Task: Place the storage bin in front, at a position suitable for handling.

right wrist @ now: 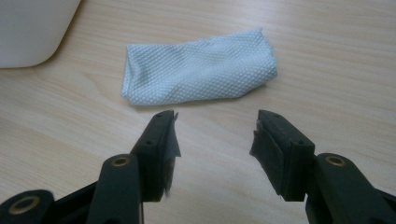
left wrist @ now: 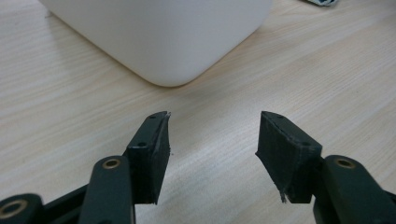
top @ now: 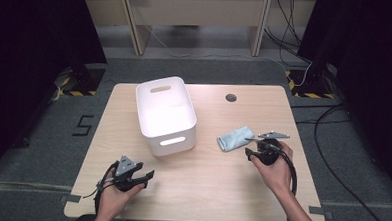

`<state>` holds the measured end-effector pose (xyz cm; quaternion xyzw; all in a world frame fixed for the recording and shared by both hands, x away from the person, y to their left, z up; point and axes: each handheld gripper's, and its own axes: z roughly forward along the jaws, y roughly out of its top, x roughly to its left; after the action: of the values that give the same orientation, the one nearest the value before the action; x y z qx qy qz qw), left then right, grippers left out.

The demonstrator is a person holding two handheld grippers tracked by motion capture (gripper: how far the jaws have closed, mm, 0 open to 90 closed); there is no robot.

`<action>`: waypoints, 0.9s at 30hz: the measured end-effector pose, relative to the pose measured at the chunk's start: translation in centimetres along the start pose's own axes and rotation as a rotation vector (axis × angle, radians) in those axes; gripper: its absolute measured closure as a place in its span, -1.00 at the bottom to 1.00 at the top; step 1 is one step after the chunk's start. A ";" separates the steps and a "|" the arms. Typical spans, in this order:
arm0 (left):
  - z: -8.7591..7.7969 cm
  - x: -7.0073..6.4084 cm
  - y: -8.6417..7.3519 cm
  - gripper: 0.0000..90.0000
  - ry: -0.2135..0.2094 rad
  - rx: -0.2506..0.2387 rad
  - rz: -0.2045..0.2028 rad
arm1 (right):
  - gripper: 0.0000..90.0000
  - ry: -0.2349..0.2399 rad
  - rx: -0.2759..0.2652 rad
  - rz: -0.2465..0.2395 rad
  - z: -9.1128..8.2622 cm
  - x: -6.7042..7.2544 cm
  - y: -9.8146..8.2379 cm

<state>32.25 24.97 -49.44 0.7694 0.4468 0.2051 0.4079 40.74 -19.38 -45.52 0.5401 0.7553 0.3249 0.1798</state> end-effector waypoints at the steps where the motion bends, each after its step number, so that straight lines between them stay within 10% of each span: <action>1: 0.0 0.0 0.0 -0.02 0.000 0.000 0.000 | 0.07 0.000 0.000 0.000 0.0 0.0 0.0; 9: 0.5 0.0 0.9 0.03 -0.010 0.014 0.040 | 0.09 0.025 -0.025 0.013 -0.2 1.5 2.2; 27: 1.0 0.8 2.7 0.40 0.057 0.020 0.056 | 0.15 0.151 -0.077 -0.018 1.7 10.7 12.0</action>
<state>34.77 24.47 -47.88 0.7794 0.4387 0.2336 0.3814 46.44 -6.47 -37.64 0.4997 0.7585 0.3919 0.1459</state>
